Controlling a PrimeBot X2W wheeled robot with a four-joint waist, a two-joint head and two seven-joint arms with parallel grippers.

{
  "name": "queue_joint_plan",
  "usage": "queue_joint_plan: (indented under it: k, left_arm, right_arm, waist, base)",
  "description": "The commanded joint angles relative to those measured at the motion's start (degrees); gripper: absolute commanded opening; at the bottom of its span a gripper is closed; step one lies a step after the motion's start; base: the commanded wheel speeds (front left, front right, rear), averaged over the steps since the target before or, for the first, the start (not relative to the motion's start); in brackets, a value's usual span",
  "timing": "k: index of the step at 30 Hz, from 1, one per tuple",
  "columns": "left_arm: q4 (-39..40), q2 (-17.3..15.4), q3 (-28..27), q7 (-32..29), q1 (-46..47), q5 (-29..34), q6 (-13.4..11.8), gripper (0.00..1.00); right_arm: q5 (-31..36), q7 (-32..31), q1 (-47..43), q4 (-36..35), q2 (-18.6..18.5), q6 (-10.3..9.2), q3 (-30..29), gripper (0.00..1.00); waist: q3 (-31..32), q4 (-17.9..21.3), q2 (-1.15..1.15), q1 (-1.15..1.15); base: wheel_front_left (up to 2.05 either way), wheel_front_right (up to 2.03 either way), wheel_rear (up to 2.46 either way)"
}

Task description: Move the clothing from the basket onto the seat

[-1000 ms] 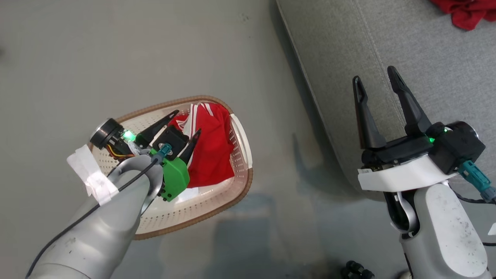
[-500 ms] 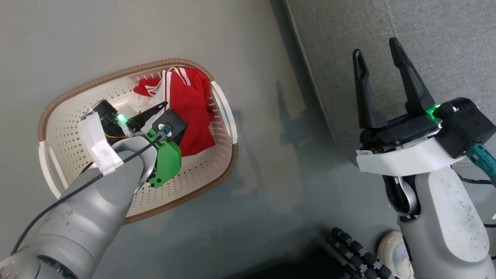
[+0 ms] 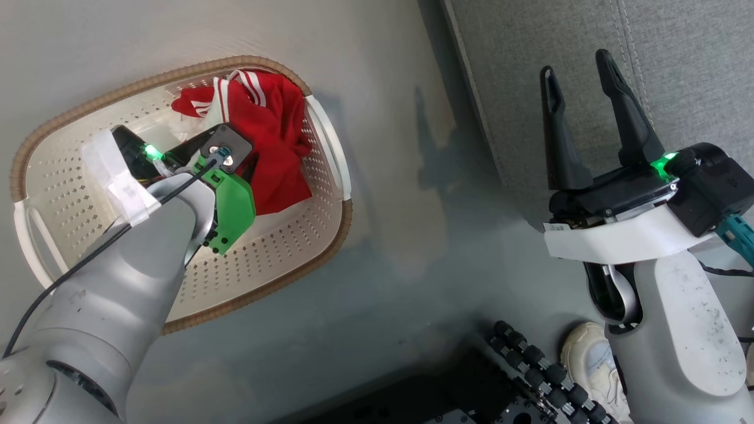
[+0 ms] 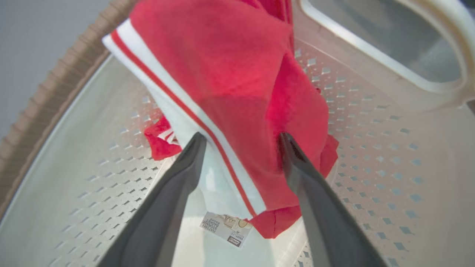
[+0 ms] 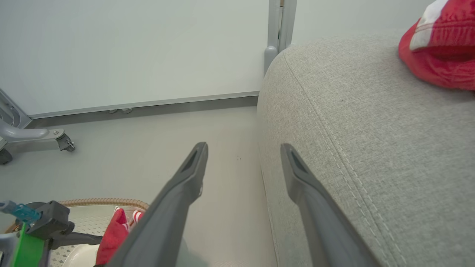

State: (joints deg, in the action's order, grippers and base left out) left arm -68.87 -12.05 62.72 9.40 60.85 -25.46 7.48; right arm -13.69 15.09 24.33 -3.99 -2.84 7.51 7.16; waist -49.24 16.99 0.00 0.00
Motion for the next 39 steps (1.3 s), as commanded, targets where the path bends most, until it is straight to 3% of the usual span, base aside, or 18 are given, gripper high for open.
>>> queue_joint_plan:
  k: [1,15,16,17,29,39]
  left_arm:
    - [-0.4,0.1,-0.2,-0.2,1.0,-1.4,0.0,1.0]
    - [-2.7,1.7,-1.4,-0.9,3.2,-9.4,0.0,1.0]
    - [-2.8,1.7,-1.4,-1.0,3.3,-9.4,0.0,0.29]
    - [-2.9,1.8,-1.2,-0.8,3.6,-9.6,0.0,0.0]
    - [-3.1,3.4,1.4,1.4,3.0,-11.6,0.0,0.0]
    - [-0.8,4.5,4.2,4.5,0.4,-13.6,0.0,0.0]
  right_arm:
    - [-0.4,0.1,0.7,-0.3,-0.1,-0.04,0.1,1.0]
    - [-0.6,0.1,0.9,-0.6,-0.1,-0.04,0.3,1.0]
    - [-0.6,0.1,0.9,-0.6,-0.1,-0.04,0.3,1.0]
    - [-0.6,0.1,0.9,-0.6,-0.1,-0.04,0.2,1.0]
    - [0.3,0.1,1.3,0.5,-0.1,-0.04,0.2,1.0]
    - [1.9,0.1,-0.6,2.3,-0.1,-0.04,-0.2,1.0]
  waist:
    - [-0.5,0.0,0.0,0.0]
    - [-3.4,-0.3,0.0,0.0]
    - [-3.6,-0.3,0.0,0.0]
    - [-3.7,-0.4,0.0,0.0]
    - [-2.0,-2.1,0.0,0.0]
    - [4.9,-4.9,0.0,0.0]
  base:
    - [0.0,0.0,0.0]
    - [0.0,0.0,0.0]
    - [0.0,0.0,0.0]
    - [0.0,0.0,0.0]
    - [0.0,0.0,0.0]
    - [0.0,0.0,0.0]
